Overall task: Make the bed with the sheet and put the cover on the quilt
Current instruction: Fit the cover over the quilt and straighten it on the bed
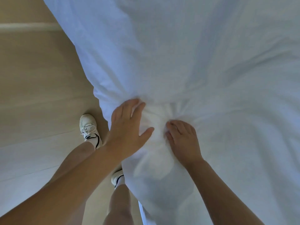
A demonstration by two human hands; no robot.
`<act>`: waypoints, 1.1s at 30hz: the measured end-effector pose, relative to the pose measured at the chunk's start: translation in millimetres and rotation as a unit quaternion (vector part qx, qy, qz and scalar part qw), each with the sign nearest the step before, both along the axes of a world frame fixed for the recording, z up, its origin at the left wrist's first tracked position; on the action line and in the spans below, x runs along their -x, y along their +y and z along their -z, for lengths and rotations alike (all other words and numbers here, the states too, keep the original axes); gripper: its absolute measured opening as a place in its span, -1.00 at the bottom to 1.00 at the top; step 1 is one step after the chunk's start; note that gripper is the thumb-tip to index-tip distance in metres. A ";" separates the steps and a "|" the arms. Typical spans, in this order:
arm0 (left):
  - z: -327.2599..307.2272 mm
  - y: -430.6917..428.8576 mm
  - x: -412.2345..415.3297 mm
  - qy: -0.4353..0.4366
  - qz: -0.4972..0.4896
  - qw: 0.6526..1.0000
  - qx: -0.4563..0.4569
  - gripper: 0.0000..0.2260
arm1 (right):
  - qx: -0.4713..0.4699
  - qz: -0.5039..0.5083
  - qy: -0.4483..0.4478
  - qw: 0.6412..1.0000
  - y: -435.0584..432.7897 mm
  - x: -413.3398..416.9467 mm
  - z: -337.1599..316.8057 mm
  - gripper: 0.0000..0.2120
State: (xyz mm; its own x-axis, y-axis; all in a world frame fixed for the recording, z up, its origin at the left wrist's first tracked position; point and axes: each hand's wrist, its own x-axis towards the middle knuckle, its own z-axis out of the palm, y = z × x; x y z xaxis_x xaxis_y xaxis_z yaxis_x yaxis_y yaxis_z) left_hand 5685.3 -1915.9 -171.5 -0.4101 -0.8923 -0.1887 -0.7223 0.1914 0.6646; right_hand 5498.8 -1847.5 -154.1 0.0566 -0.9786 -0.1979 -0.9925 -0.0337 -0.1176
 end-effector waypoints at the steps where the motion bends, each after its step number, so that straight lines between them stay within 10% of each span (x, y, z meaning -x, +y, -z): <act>1: 0.7 13.9 5.9 0.000 0.024 1.000 0.004 -0.40 | 0.001 -0.009 0.004 1.000 -1.8 2.7 4.7 -0.76; 4: 10.0 56.9 15.5 -0.001 0.049 0.998 -0.043 -0.26 | -0.001 -0.050 0.021 0.999 -4.8 6.6 11.1 -0.83; 11: 22.2 79.0 33.7 0.096 -0.117 0.987 0.047 -0.73 | -0.031 -0.163 -0.096 0.981 19.4 19.6 -1.8 -0.58; 17: -11.2 129.6 10.1 0.137 -0.244 0.956 -0.088 -0.65 | 0.033 -0.174 -0.070 0.982 45.7 -13.9 -27.1 -0.76; 21: -14.9 136.6 10.8 0.009 -0.177 0.983 -0.040 -0.69 | -0.163 -0.081 -0.039 0.983 73.9 -10.2 -47.4 -0.77; 33: 1.6 230.9 63.5 -0.004 -0.052 0.997 0.048 -0.76 | -0.005 -0.036 -0.048 0.998 188.6 86.8 -39.6 -0.62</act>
